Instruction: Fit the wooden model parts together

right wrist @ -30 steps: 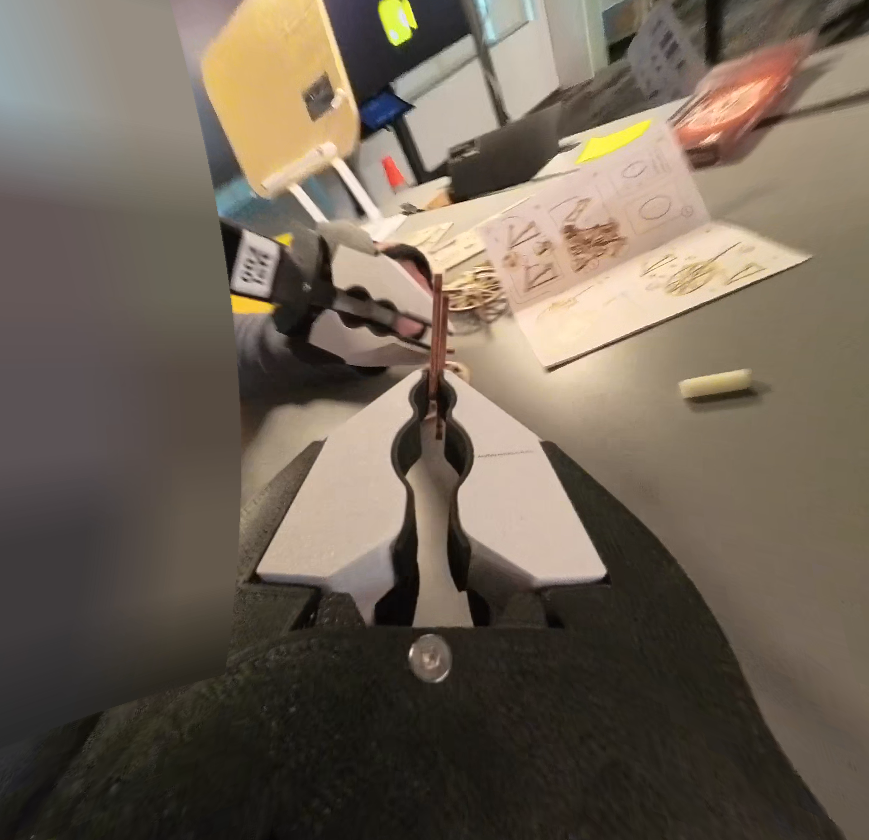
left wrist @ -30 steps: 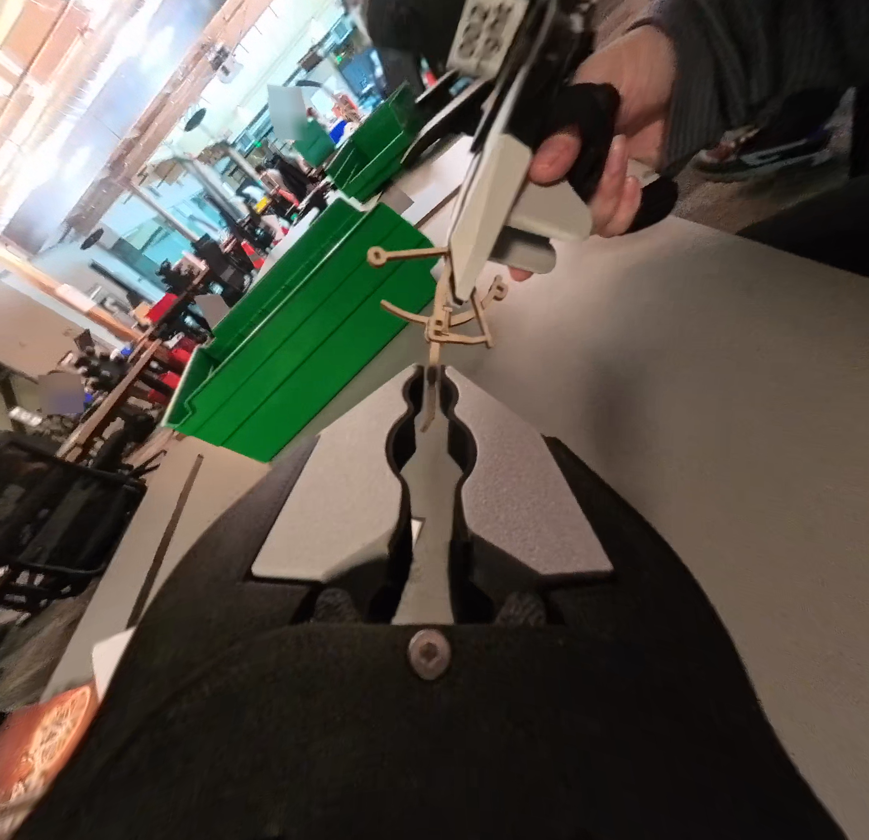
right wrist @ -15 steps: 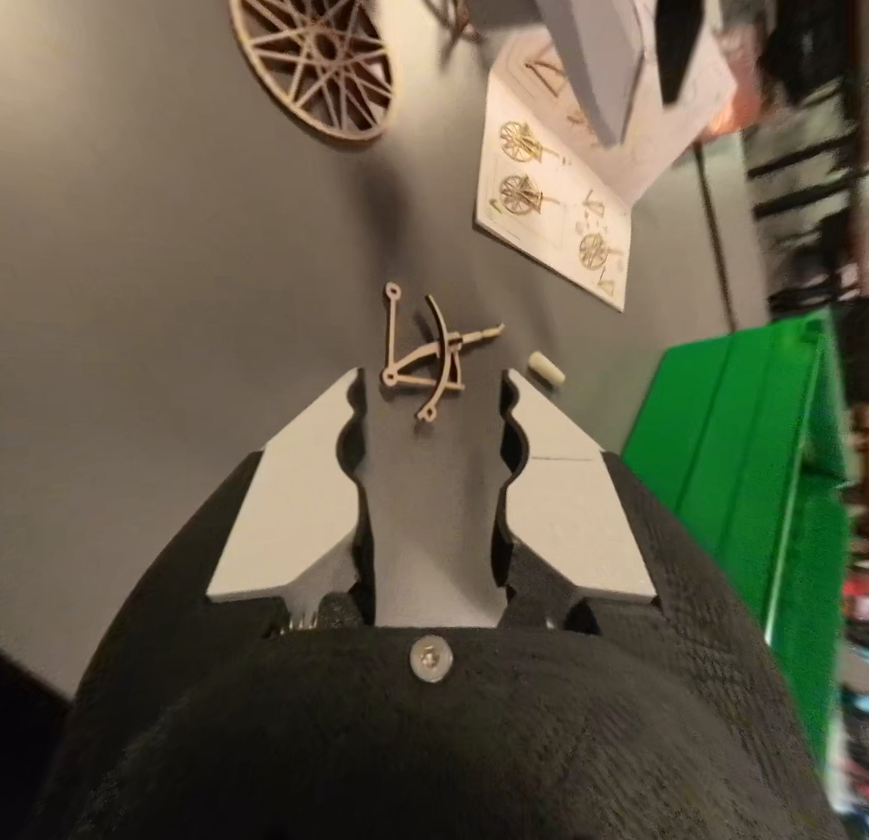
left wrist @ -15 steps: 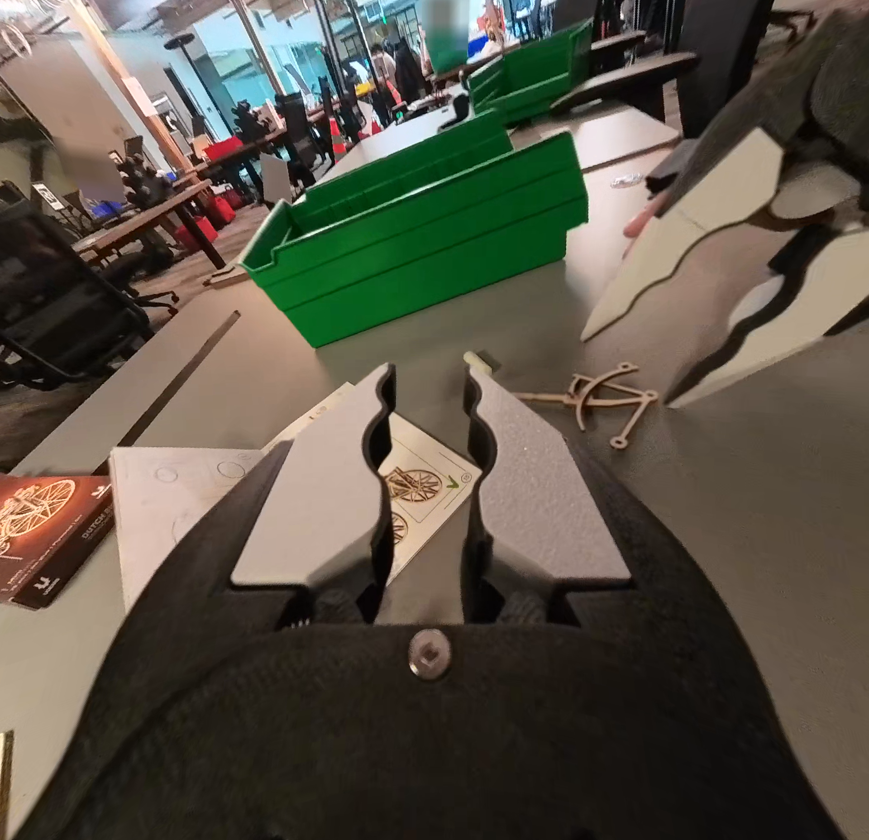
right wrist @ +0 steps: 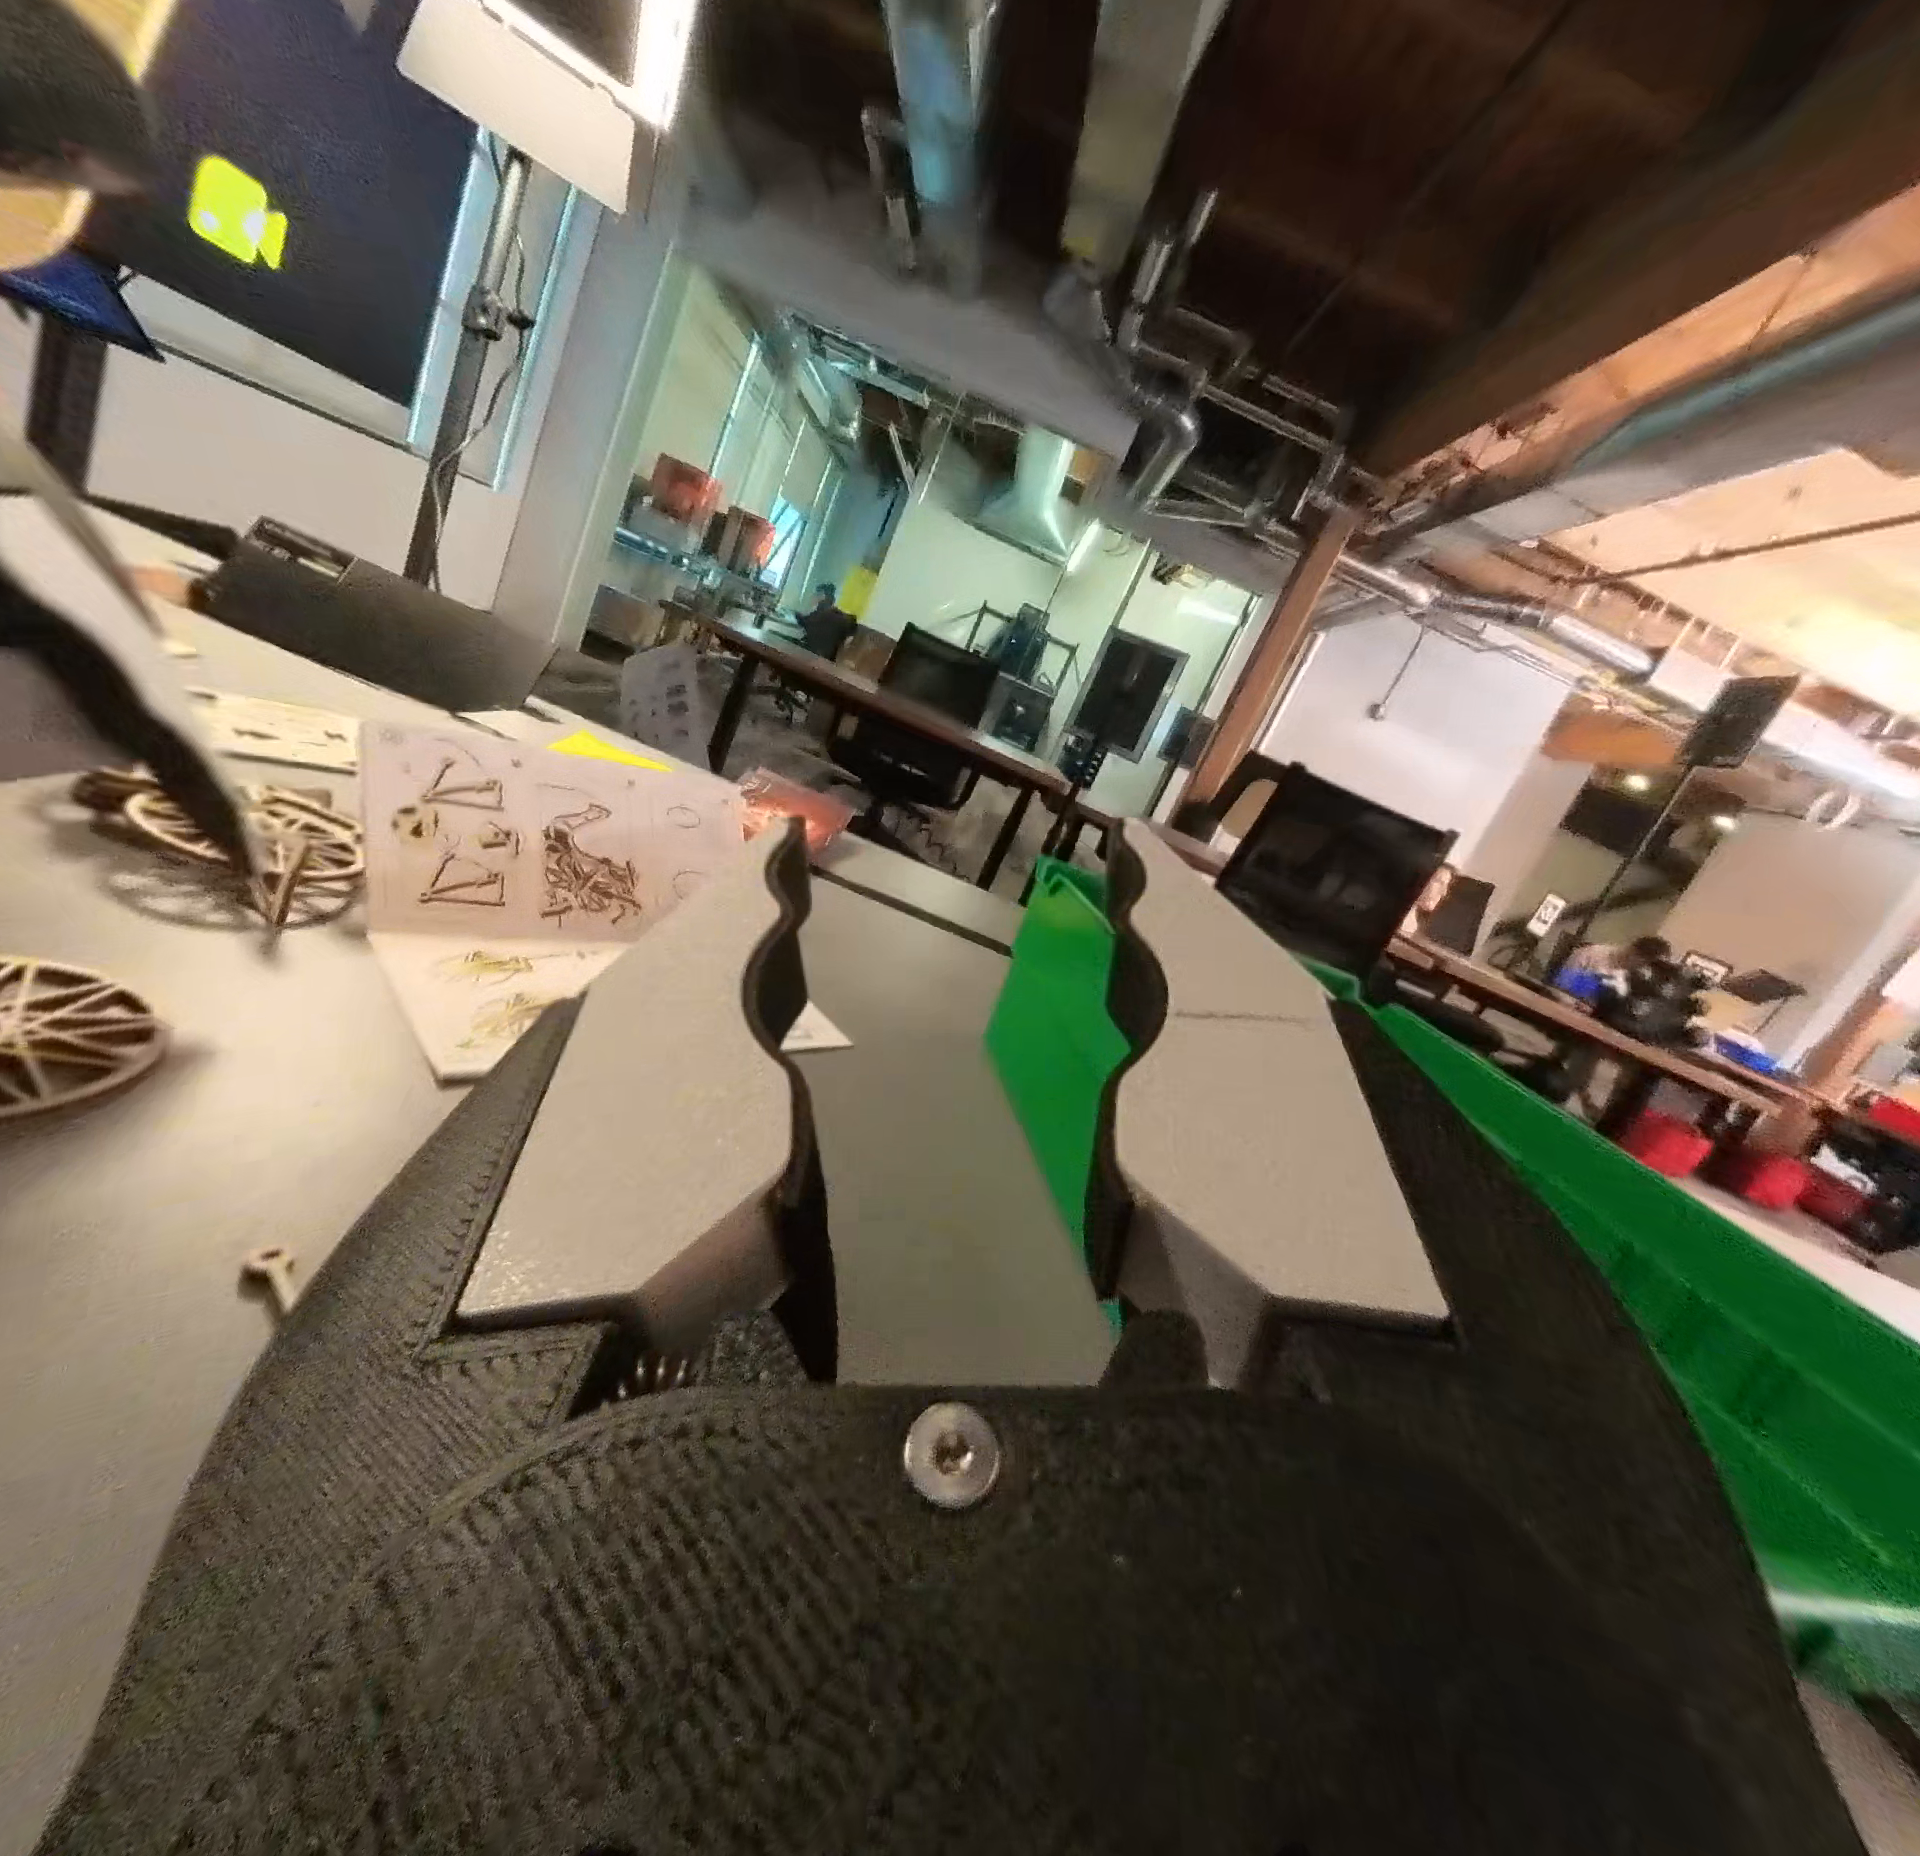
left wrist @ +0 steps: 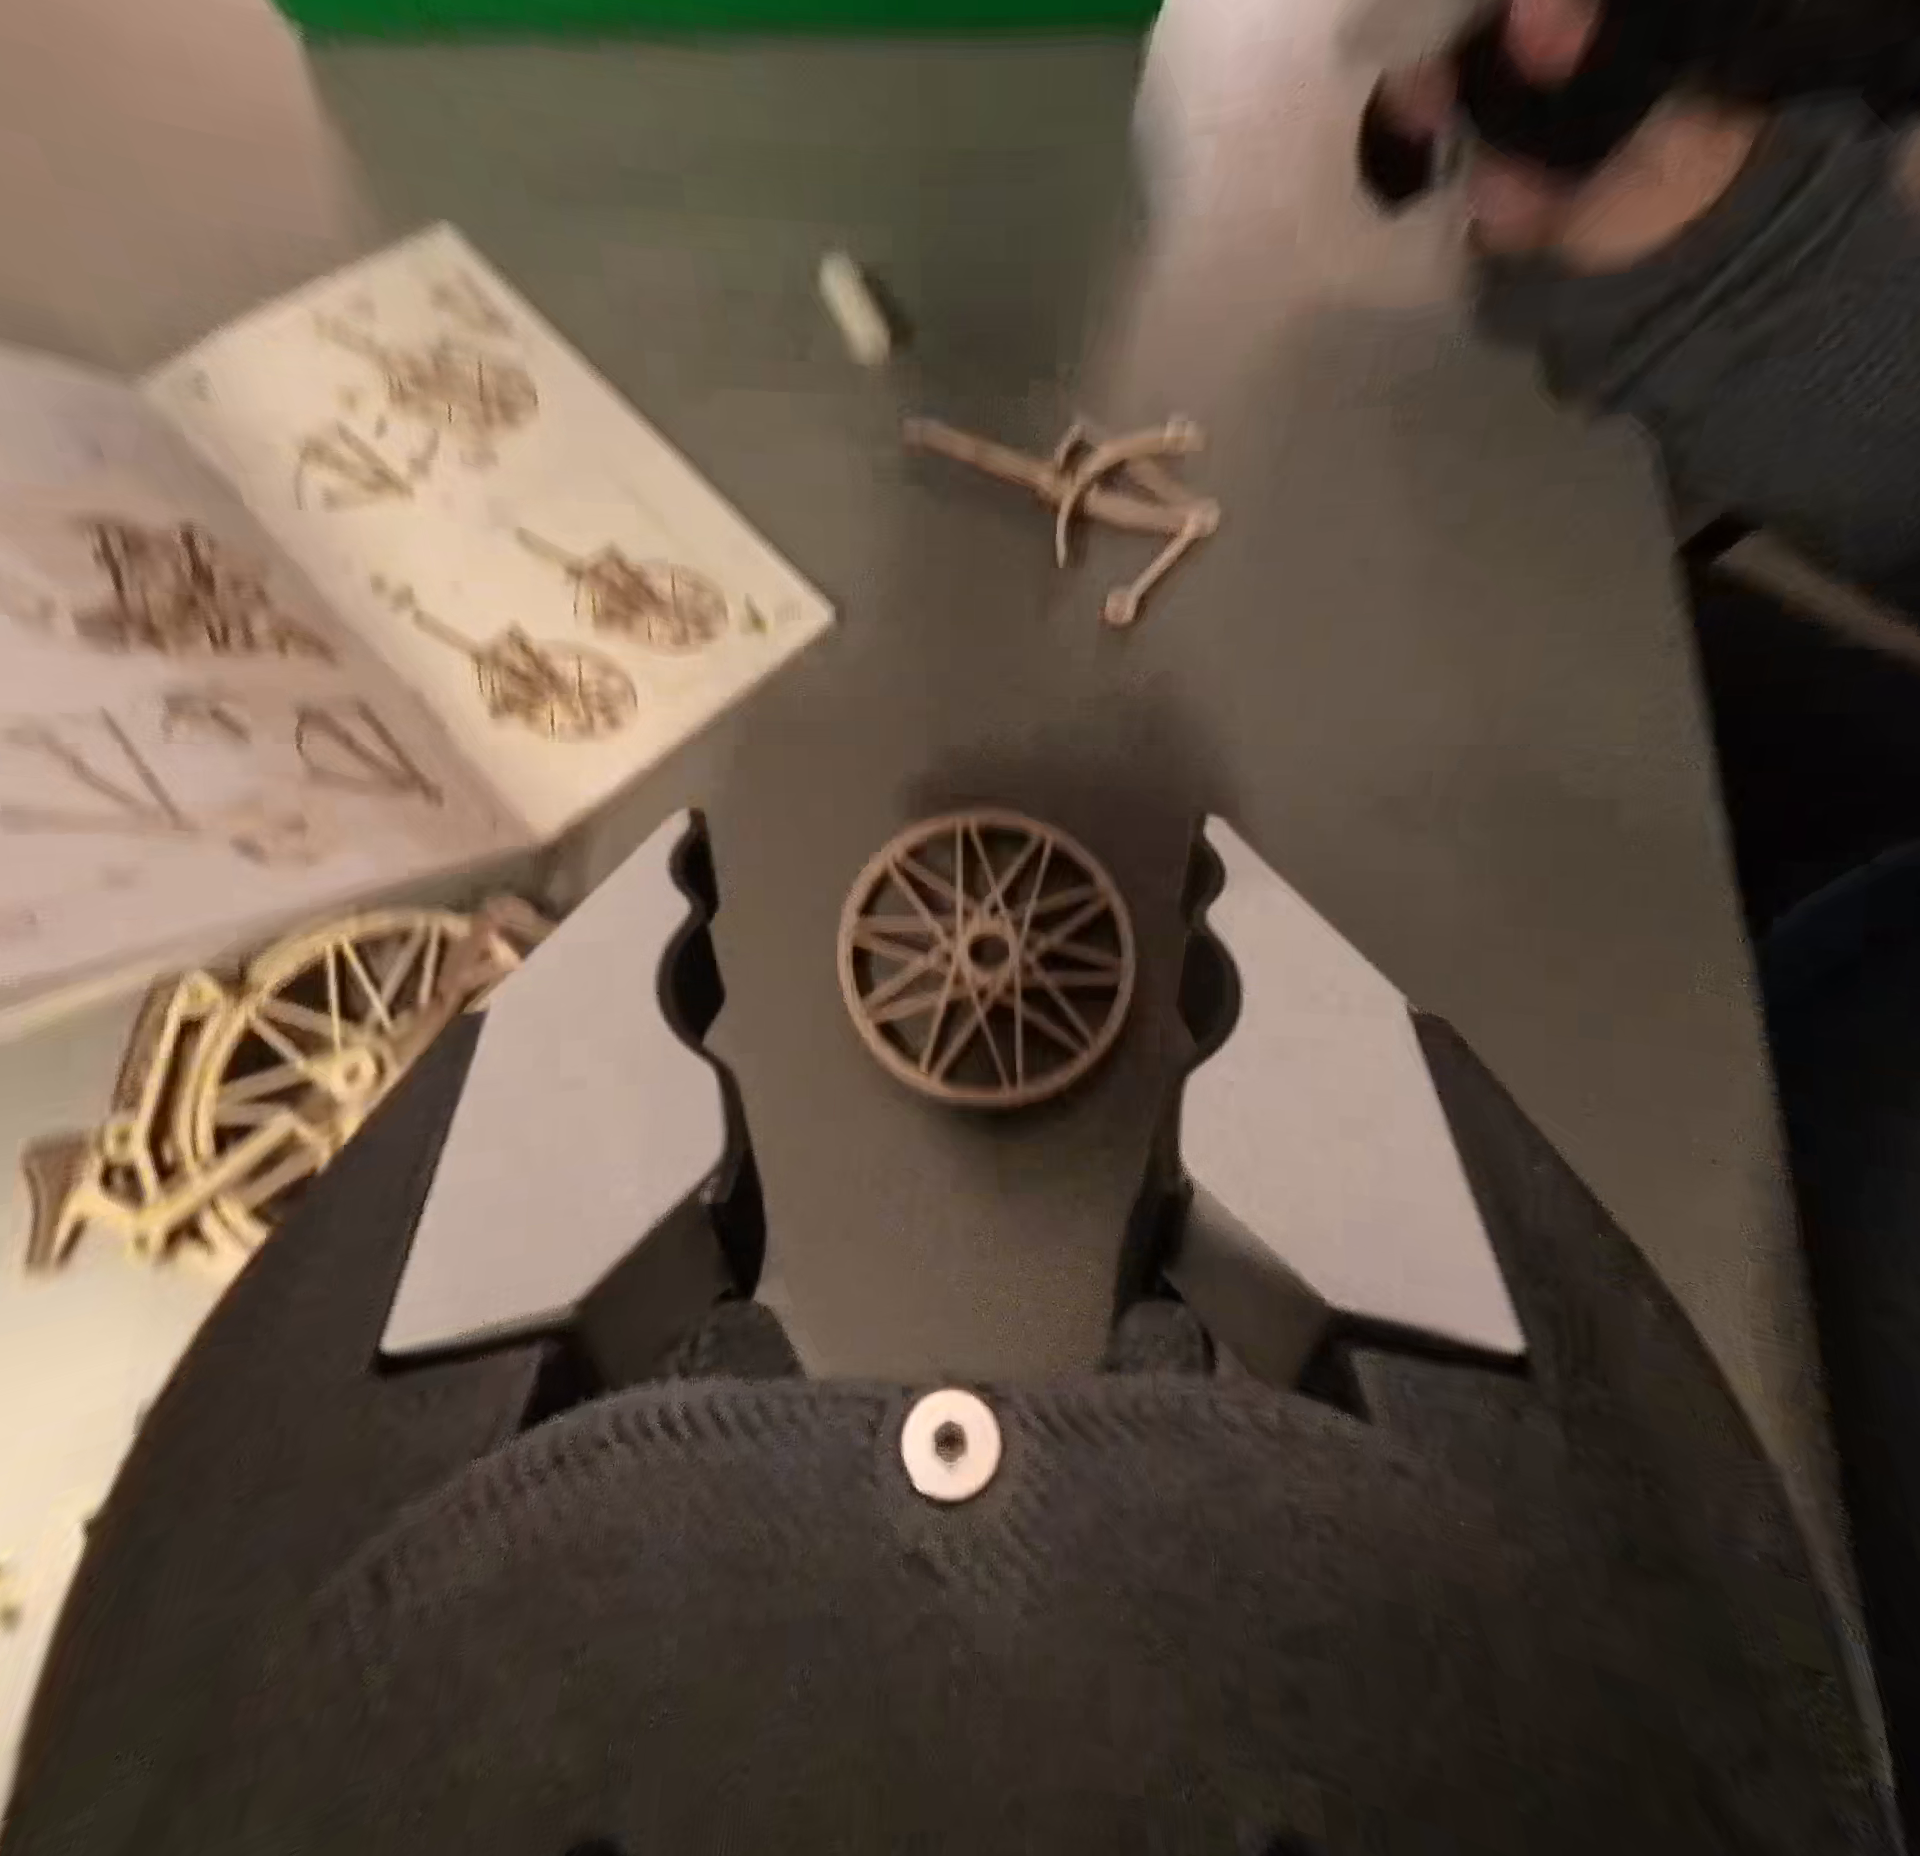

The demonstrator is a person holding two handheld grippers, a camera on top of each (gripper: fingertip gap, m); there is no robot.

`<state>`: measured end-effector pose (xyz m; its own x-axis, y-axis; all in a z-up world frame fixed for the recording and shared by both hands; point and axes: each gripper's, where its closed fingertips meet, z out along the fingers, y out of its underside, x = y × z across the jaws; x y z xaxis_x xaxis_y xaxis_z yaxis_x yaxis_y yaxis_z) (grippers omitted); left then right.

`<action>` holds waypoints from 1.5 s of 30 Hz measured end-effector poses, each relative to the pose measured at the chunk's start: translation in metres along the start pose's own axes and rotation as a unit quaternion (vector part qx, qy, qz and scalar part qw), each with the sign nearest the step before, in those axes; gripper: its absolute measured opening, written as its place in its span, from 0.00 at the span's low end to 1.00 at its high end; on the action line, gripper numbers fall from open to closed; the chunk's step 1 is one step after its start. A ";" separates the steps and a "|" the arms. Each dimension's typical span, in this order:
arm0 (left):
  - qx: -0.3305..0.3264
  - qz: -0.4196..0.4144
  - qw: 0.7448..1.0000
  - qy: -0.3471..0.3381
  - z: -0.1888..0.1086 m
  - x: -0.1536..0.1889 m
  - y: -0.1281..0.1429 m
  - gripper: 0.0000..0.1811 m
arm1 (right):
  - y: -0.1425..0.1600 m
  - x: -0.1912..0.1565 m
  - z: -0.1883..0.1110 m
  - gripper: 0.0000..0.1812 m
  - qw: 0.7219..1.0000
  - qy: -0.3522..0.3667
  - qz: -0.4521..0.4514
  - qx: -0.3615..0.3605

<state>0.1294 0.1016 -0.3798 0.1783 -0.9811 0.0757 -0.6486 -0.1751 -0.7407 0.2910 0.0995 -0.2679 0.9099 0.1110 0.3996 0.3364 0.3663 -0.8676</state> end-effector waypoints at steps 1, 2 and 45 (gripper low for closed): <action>-0.025 -0.002 1.000 -0.012 0.001 0.002 0.012 0.49 | -0.001 0.000 0.002 0.30 1.000 -0.004 0.008 0.006; -0.049 -0.009 0.999 -0.019 0.002 0.004 0.024 0.50 | -0.002 -0.003 0.004 0.29 1.000 -0.016 0.019 0.015; 0.026 -0.013 0.997 -0.077 0.080 0.060 -0.026 0.35 | 0.032 -0.051 0.122 0.17 0.955 -0.270 0.051 0.111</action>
<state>0.2166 0.0540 -0.4093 0.3091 -0.9510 -0.0053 -0.6035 -0.1919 -0.7739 0.2259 0.2177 -0.2796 0.6570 0.5953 0.4626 0.1374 0.5088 -0.8498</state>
